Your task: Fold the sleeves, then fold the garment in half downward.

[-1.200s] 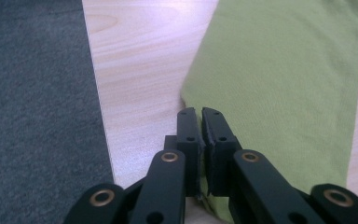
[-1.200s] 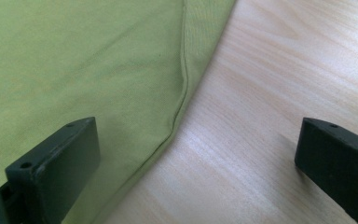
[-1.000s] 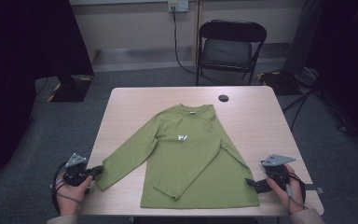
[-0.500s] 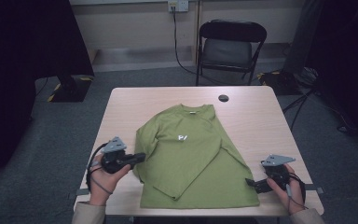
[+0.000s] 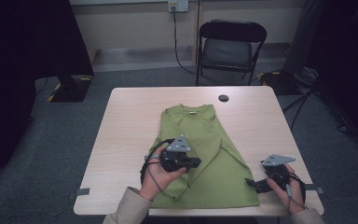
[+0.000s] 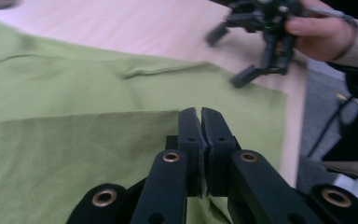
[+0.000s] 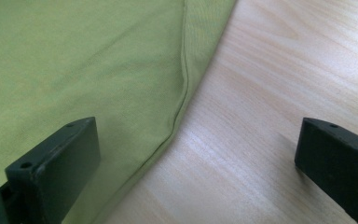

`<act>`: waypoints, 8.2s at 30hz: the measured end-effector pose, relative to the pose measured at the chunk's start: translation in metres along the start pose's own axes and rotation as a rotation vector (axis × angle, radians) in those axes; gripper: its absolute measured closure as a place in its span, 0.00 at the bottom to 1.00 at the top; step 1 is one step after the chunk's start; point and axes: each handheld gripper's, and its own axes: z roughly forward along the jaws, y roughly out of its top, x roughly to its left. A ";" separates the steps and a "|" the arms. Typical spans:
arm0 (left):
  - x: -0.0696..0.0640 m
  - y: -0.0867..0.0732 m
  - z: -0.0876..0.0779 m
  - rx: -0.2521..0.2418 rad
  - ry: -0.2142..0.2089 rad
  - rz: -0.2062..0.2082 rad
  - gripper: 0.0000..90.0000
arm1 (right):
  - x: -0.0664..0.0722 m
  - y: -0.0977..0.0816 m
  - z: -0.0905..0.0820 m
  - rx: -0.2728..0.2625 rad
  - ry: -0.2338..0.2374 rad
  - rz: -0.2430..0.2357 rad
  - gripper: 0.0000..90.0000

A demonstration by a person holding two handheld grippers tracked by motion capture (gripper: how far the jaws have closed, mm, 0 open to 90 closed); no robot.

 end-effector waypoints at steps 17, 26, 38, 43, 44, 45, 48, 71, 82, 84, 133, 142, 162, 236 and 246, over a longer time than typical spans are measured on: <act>0.010 -0.020 0.032 0.030 0.016 -0.025 0.17 | 0.000 0.000 0.000 0.000 0.003 -0.002 0.00; 0.053 -0.089 -0.020 0.066 0.174 -0.039 0.04 | 0.000 0.000 0.000 0.000 0.003 -0.002 0.00; 0.079 -0.149 -0.066 0.102 0.304 -0.110 0.04 | 0.000 0.000 0.000 0.000 0.003 -0.002 0.00; 0.082 -0.165 -0.085 0.109 0.334 -0.129 0.04 | 0.000 0.000 0.000 0.000 0.003 -0.002 0.00; 0.083 -0.169 -0.086 0.122 0.344 -0.137 0.04 | 0.000 0.000 0.000 0.000 0.003 -0.002 0.00; 0.084 -0.173 -0.085 0.148 0.346 -0.138 0.04 | 0.000 0.000 0.000 0.000 0.003 -0.002 0.00; 0.085 -0.181 -0.084 0.115 0.334 -0.113 0.00 | 0.000 0.000 0.000 0.000 0.003 -0.002 0.00; 0.086 -0.179 -0.082 0.110 0.334 -0.125 0.00 | 0.000 0.001 0.001 0.001 0.007 -0.005 0.00; 0.129 -0.118 -0.044 0.065 0.391 -0.192 0.01 | -0.020 0.051 0.023 -0.065 -0.024 0.051 0.16; 0.141 -0.114 -0.033 0.068 0.417 -0.245 0.06 | -0.023 0.062 0.035 -0.034 -0.050 0.039 0.24; 0.077 -0.161 -0.055 0.107 0.342 -0.127 0.00 | 0.012 0.004 0.003 -0.003 0.058 -0.035 0.00; 0.088 -0.152 -0.066 0.071 0.331 -0.150 0.05 | -0.001 0.028 -0.002 -0.003 0.070 -0.028 0.00; 0.211 -0.062 0.034 0.080 0.327 -0.134 0.33 | -0.037 0.147 0.142 -0.059 -0.022 0.056 0.44; 0.074 -0.086 -0.040 -0.045 0.084 -0.111 0.96 | 0.015 0.086 0.014 -0.227 0.347 0.002 0.92; 0.065 -0.127 -0.043 0.092 0.078 -0.119 0.53 | 0.025 0.046 0.016 -0.094 0.265 -0.095 0.38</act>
